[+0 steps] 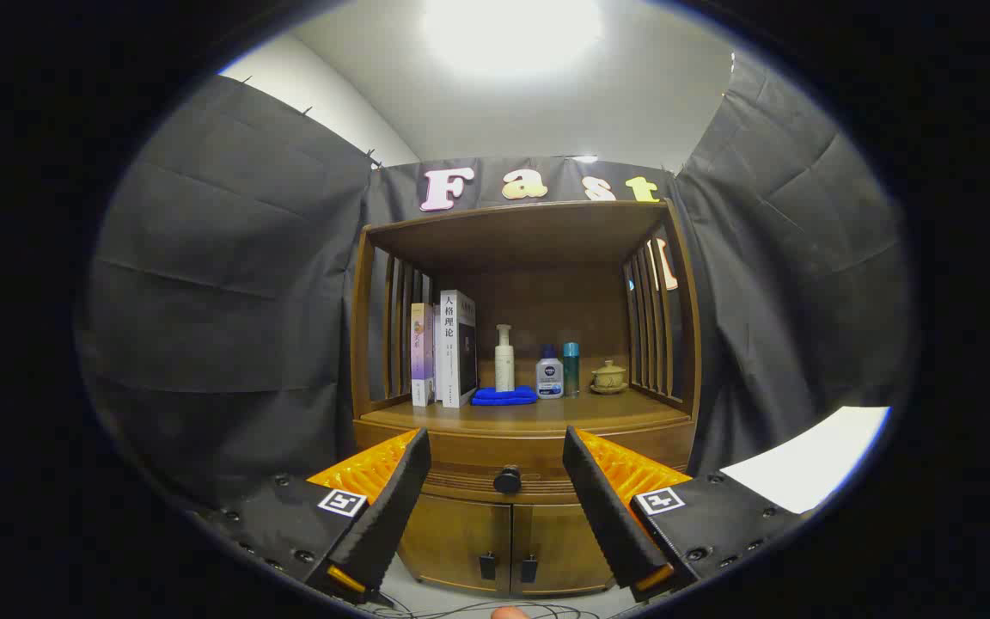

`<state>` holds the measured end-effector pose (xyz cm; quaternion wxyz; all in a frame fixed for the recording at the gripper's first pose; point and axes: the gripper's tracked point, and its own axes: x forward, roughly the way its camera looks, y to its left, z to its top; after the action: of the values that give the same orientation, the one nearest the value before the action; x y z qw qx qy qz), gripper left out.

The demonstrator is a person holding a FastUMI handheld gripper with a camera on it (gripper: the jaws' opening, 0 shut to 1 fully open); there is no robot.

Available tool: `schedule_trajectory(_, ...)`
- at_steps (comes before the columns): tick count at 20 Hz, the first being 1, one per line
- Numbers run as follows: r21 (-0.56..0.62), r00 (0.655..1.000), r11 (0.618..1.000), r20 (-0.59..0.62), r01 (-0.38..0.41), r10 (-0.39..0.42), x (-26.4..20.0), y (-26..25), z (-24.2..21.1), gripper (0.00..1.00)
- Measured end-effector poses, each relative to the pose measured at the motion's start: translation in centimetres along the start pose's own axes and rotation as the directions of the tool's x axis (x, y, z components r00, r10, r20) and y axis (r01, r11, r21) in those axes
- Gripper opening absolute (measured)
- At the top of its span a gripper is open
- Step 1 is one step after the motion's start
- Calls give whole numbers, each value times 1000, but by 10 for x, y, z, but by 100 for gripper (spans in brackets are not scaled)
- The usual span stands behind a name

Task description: Pull open the drawer, take out the items inside it, and place them on the countertop above the cabinet.

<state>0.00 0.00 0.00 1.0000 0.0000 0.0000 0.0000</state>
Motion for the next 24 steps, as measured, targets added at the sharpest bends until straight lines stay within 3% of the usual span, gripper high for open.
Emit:
schedule_trajectory(16, 16, 999, 999, -21, 38, -38, 10, -13, -15, 98)
schedule_trajectory(24, 17, 998, 998, -36, 56, -56, 44, -22, -24, 98)
